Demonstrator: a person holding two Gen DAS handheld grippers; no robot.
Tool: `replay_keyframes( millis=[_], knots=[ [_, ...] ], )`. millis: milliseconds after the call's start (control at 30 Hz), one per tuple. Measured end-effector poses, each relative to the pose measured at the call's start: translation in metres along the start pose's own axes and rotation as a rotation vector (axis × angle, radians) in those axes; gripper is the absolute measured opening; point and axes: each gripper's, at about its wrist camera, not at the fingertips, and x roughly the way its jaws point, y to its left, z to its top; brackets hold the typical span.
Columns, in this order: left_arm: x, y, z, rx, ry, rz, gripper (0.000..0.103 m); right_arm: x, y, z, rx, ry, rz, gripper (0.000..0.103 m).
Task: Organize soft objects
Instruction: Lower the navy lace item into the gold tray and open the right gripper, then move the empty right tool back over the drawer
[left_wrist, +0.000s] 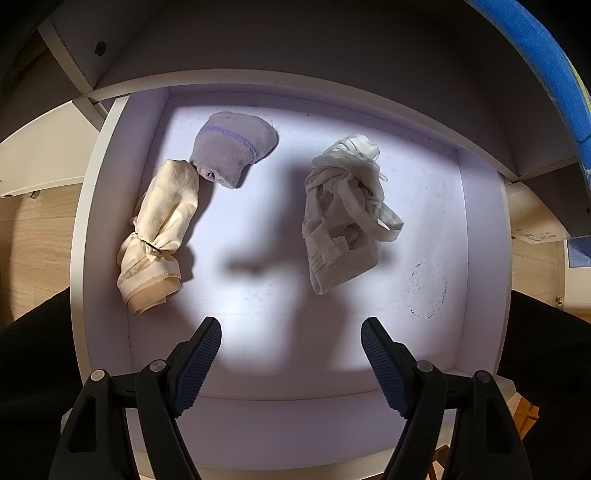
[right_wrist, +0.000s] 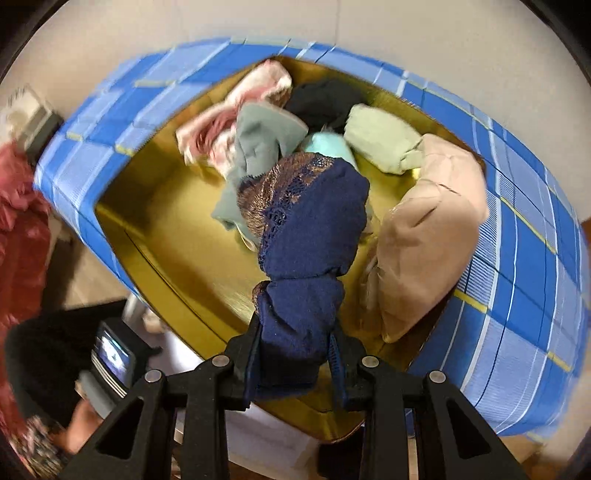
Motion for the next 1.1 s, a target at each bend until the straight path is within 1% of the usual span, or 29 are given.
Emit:
replay_keyframes(
  millis=[33,100,133,167,200,233,267,300,333,467,700,767,833,900,967,1000,1100],
  knots=[
    [0.000,0.000,0.000,0.000,0.001,-0.001,0.079,0.004,-0.001,0.001,-0.020,0.017,-0.013,0.033],
    [-0.001,0.000,0.000,-0.002,0.002,-0.001,0.079,0.013,-0.006,0.001,-0.050,0.044,-0.098,0.036],
    [0.000,-0.001,0.001,-0.002,0.002,-0.003,0.079,0.015,-0.010,0.001,-0.045,0.048,-0.114,0.038],
    [-0.001,-0.001,0.001,-0.002,0.000,-0.005,0.079,0.014,-0.013,0.000,-0.035,0.044,-0.108,0.039],
    [-0.001,-0.002,0.001,-0.001,-0.001,-0.005,0.079,0.010,-0.018,-0.003,-0.006,0.027,-0.070,0.044],
    [-0.002,-0.003,0.001,0.001,-0.002,-0.004,0.079,0.005,-0.021,-0.006,0.015,0.004,-0.039,0.055],
    [-0.002,-0.004,0.001,0.002,-0.003,-0.005,0.079,0.000,-0.023,-0.008,0.030,-0.017,-0.025,0.061],
    [-0.001,-0.005,0.001,0.004,-0.003,-0.007,0.079,-0.009,-0.026,-0.012,0.061,-0.062,-0.002,0.070],
    [-0.001,-0.006,0.001,0.008,-0.003,-0.007,0.079,-0.017,-0.030,-0.018,0.095,-0.107,0.027,0.073],
    [0.001,-0.009,0.001,0.021,0.000,0.001,0.079,-0.036,-0.037,-0.043,0.176,-0.227,0.112,0.073],
    [0.004,-0.006,0.000,0.010,0.002,0.022,0.079,-0.045,-0.037,-0.100,0.265,-0.412,0.230,0.073],
    [0.007,-0.003,0.001,0.001,0.006,0.024,0.079,-0.047,-0.036,-0.114,0.293,-0.458,0.257,0.075],
    [0.008,-0.001,0.000,-0.006,0.010,0.029,0.079,-0.045,-0.036,-0.129,0.320,-0.492,0.280,0.079],
    [0.010,0.001,-0.001,-0.005,0.012,0.037,0.079,-0.042,-0.037,-0.145,0.344,-0.512,0.287,0.082],
    [0.011,0.002,-0.001,-0.003,0.015,0.042,0.079,-0.035,-0.036,-0.159,0.355,-0.514,0.282,0.083],
    [0.011,0.003,-0.002,-0.003,0.017,0.044,0.079,-0.030,-0.034,-0.167,0.356,-0.501,0.280,0.083],
    [0.013,0.004,-0.002,-0.005,0.019,0.053,0.079,-0.010,-0.028,-0.182,0.354,-0.423,0.275,0.084]
  ],
)
